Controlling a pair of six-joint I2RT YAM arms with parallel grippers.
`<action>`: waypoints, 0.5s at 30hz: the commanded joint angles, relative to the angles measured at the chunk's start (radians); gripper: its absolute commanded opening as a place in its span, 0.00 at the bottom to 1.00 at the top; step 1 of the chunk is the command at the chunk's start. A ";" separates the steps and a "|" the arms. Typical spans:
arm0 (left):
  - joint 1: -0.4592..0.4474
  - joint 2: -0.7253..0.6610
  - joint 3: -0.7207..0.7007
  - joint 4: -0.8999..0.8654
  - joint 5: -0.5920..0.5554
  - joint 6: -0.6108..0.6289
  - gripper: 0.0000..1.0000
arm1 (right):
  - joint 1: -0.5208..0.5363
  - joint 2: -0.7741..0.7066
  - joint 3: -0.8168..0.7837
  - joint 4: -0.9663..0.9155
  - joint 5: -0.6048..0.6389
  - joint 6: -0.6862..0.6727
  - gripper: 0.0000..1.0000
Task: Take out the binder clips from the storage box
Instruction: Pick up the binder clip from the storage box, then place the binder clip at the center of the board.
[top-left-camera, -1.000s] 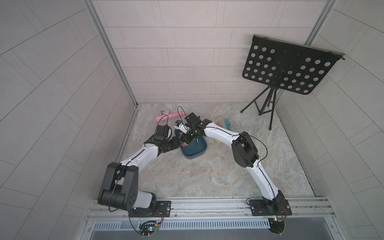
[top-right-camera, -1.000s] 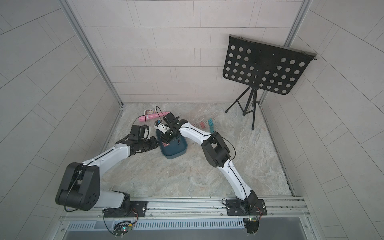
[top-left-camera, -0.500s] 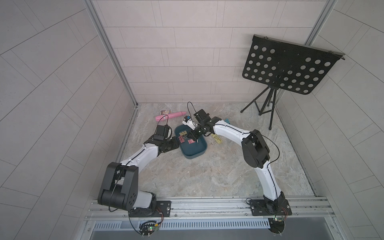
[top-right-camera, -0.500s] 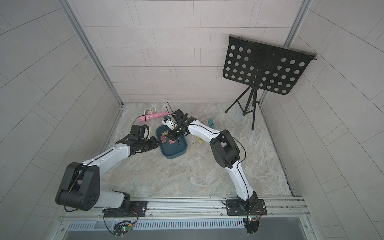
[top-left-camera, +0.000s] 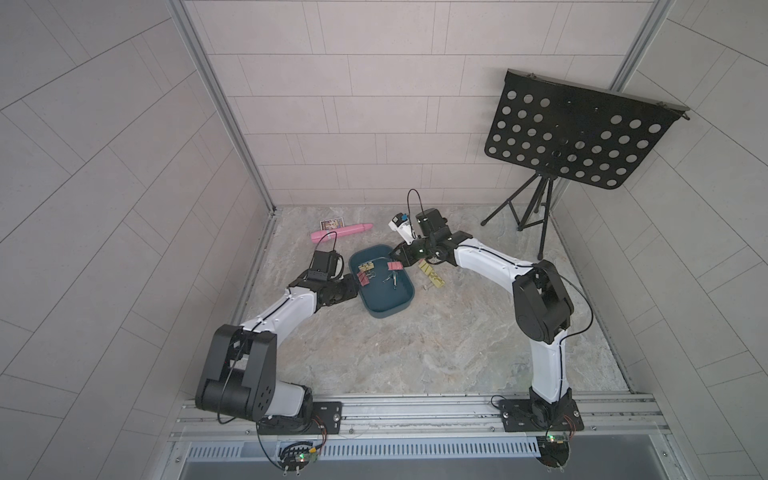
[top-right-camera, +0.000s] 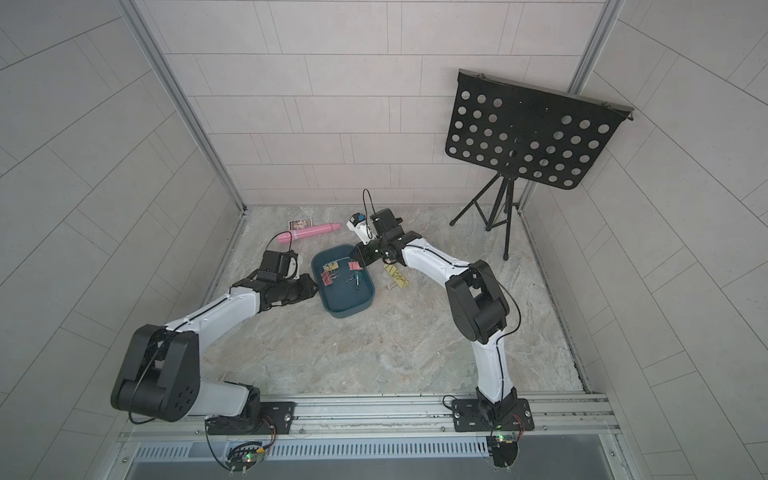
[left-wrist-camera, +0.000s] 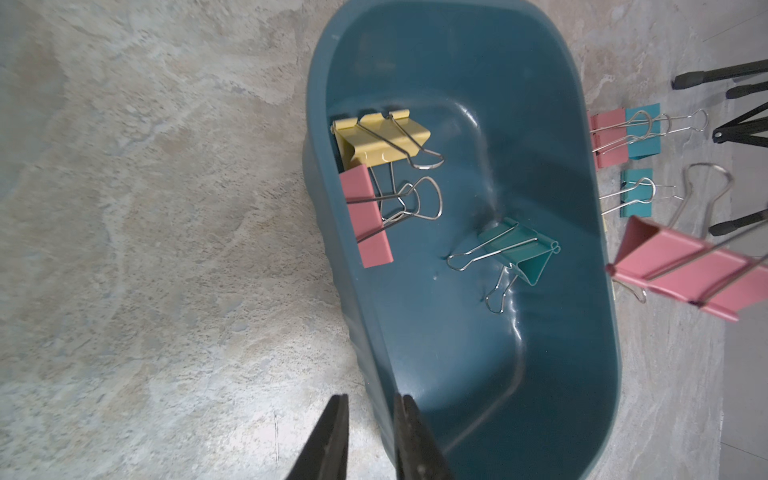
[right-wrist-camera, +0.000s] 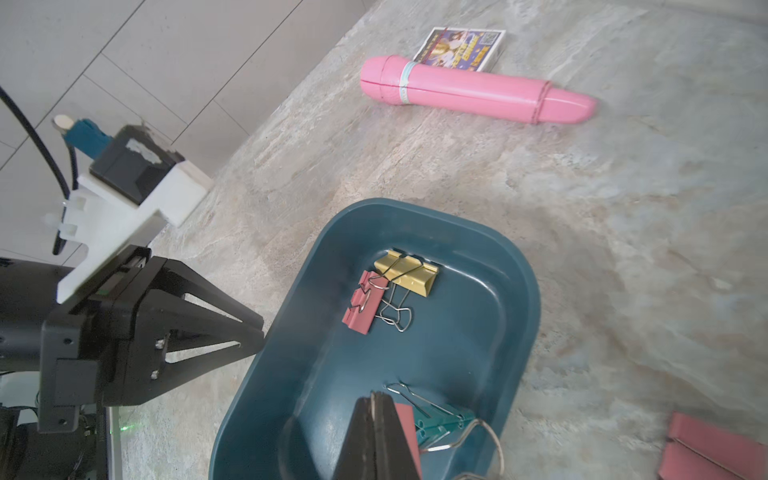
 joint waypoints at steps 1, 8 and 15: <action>-0.002 -0.017 -0.007 -0.015 -0.013 0.018 0.28 | -0.033 -0.071 -0.049 0.074 -0.026 0.045 0.00; -0.002 -0.012 -0.007 -0.016 -0.013 0.020 0.28 | -0.100 -0.125 -0.136 0.119 -0.038 0.072 0.00; -0.002 -0.013 -0.007 -0.016 -0.011 0.020 0.28 | -0.164 -0.162 -0.215 0.188 -0.055 0.120 0.00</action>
